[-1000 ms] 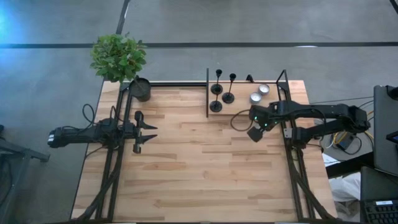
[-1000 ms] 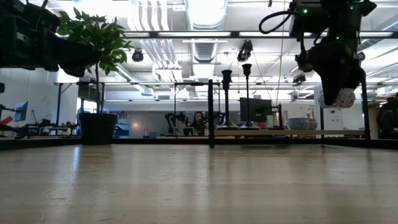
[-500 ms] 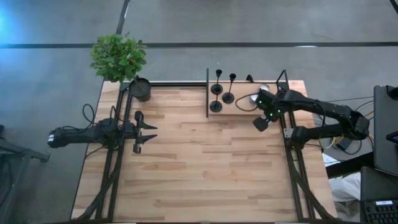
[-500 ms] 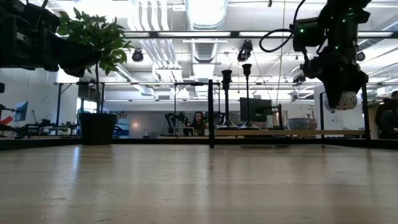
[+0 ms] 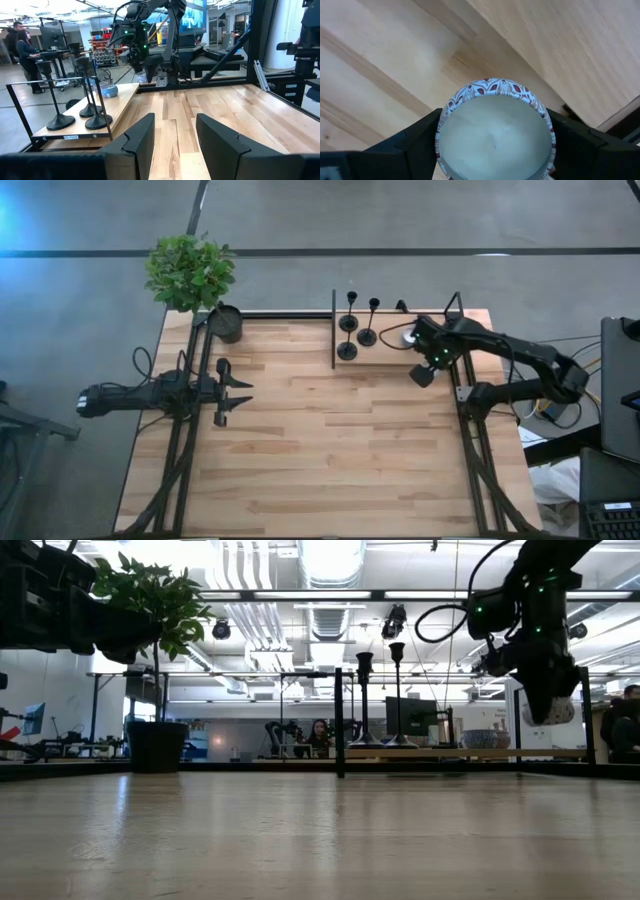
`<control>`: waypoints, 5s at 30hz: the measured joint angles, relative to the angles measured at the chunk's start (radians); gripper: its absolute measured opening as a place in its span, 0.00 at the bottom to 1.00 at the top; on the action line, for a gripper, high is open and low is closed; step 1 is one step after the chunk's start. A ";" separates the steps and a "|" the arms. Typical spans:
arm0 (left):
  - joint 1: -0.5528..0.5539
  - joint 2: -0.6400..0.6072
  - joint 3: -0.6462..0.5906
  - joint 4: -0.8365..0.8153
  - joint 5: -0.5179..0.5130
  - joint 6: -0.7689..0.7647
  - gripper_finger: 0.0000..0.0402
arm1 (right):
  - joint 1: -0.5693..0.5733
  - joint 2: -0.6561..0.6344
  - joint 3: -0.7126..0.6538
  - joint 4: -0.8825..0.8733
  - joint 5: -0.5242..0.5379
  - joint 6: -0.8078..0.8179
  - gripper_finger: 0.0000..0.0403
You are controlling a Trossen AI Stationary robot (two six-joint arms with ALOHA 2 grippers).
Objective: Pick & Place candle stick holders
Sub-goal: Put the red scented candle on the shelf
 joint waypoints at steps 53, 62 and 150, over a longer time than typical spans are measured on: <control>0.000 0.000 0.000 0.000 0.000 0.000 0.38 | -0.262 0.077 0.012 0.204 0.060 -0.318 0.73; 0.000 0.000 0.000 0.000 0.000 0.000 0.38 | -0.266 0.077 -0.022 0.278 0.059 -0.314 0.73; 0.000 0.000 0.000 0.000 0.000 0.000 0.38 | -0.303 0.141 0.027 0.310 0.071 -0.169 0.89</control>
